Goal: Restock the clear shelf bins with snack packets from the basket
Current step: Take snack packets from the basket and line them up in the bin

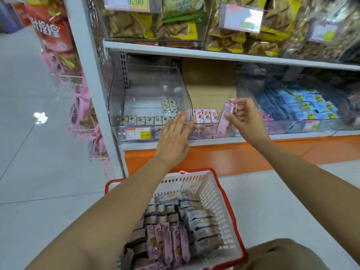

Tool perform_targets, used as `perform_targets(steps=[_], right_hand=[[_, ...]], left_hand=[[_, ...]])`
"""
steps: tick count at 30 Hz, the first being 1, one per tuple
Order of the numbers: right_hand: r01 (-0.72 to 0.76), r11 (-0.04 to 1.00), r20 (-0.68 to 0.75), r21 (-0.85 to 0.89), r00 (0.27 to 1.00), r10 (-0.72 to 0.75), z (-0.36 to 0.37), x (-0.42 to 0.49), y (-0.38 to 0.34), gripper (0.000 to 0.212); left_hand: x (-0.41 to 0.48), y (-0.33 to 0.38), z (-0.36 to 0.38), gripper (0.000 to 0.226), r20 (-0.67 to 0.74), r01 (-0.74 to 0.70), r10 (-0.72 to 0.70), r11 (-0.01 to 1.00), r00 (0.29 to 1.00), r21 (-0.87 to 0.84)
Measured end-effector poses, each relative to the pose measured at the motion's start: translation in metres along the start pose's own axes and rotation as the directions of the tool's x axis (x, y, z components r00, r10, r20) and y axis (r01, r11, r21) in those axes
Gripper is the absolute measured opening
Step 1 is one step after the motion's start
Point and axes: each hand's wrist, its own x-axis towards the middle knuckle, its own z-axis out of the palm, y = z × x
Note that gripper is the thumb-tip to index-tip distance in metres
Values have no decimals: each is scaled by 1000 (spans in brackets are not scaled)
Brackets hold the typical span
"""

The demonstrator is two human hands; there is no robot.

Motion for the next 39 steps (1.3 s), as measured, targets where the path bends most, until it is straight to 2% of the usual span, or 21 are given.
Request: perform_targets(steps=[4, 11, 15, 19, 24, 28, 33, 39], right_hand=[[2, 998, -94, -57, 996, -7, -9, 35, 7, 34], [-109, 985, -133, -132, 987, 92, 9, 77, 42, 34], [-217, 969, -49, -122, 976, 212, 28, 86, 65, 33], [-202, 917, 6, -343, 976, 217, 39, 89, 83, 35], [-195, 870, 65, -453, 966, 250, 41, 94, 87, 40], [-201, 858, 113, -472, 952, 285, 38, 98, 86, 38], [-231, 863, 89, -449, 949, 301, 39, 100, 85, 30], [-165, 889, 33, -427, 980, 198, 40, 93, 77, 27]], left_hand=[[20, 5, 6, 85, 41, 17, -17, 1000, 999, 1], [29, -1, 31, 93, 50, 25, -31, 994, 998, 107], [28, -4, 42, 94, 18, 23, -26, 986, 999, 163], [29, -4, 46, 93, 14, 32, -35, 981, 999, 192], [30, -3, 44, 95, 28, 54, -60, 981, 998, 185], [30, -2, 42, 95, 39, 63, -72, 979, 997, 192], [29, -3, 40, 94, 46, 48, -57, 984, 997, 173], [28, -4, 38, 94, 59, 28, -37, 988, 998, 152]])
